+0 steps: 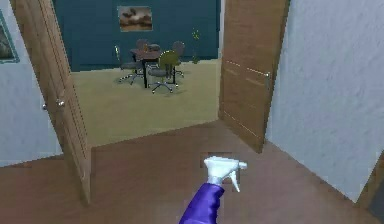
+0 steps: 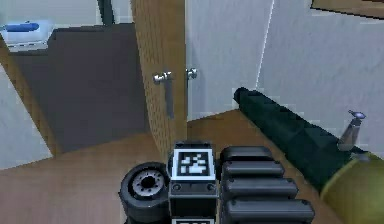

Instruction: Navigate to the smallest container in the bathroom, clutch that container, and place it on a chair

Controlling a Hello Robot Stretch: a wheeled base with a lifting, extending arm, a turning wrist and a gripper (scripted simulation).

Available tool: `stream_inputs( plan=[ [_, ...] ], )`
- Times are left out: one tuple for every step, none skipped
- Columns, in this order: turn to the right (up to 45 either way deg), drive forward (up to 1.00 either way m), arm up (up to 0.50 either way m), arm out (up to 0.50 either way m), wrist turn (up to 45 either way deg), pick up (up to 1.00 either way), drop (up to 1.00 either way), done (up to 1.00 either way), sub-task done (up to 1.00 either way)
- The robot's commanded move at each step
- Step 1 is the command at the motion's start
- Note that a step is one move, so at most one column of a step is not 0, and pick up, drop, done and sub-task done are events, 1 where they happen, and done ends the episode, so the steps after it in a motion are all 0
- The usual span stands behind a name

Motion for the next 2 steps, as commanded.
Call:
stream_inputs(
  plan=[
    [0.0,1.00,0.00,0.00,0.0,0.00,0.00,0.00,0.00],
    [-9.0,0.00,0.00,0.00,0.0,0.00,0.00,0.00,0.00]
  ],
)
